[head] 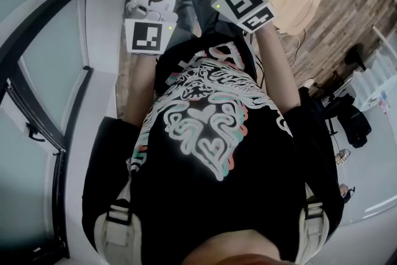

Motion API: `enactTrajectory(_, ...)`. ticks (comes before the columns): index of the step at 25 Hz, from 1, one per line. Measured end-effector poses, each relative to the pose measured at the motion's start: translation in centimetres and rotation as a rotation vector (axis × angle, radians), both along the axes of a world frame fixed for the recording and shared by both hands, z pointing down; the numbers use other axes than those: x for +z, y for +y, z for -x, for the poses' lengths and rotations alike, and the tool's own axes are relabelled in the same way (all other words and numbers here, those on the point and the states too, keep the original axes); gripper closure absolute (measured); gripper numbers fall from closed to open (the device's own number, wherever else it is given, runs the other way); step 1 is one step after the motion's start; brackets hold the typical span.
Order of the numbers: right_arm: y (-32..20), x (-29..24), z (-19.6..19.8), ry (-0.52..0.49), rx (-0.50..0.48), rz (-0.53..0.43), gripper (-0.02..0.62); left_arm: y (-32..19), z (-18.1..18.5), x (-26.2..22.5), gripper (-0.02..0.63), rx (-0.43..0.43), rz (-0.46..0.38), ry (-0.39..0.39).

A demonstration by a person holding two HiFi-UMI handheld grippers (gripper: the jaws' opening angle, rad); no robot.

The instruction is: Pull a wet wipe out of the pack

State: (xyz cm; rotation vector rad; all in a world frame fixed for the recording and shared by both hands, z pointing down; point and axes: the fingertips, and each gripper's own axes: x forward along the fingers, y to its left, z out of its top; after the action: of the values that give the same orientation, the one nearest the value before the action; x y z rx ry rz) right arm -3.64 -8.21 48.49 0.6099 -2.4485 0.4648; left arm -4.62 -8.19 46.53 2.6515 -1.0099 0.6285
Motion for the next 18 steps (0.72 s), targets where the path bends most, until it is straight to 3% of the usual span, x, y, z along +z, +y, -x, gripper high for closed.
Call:
enactTrajectory(6,0.0,-0.3,0.2,-0.021,0.001,-0.008,0.584,0.2,-0.3,-0.1,0.618,0.036,-0.022,-0.036)
enactTrajectory(13,0.0,-0.5,0.0,-0.04,-0.005,0.008,0.584,1.8,-1.7,-0.6,0.618,0.137,-0.034,-0.083)
enactTrajectory(18,0.1,-0.7,0.0,-0.058,-0.003,0.013,0.584,1.5,-1.4,-0.1,0.618,0.104,-0.014,-0.056)
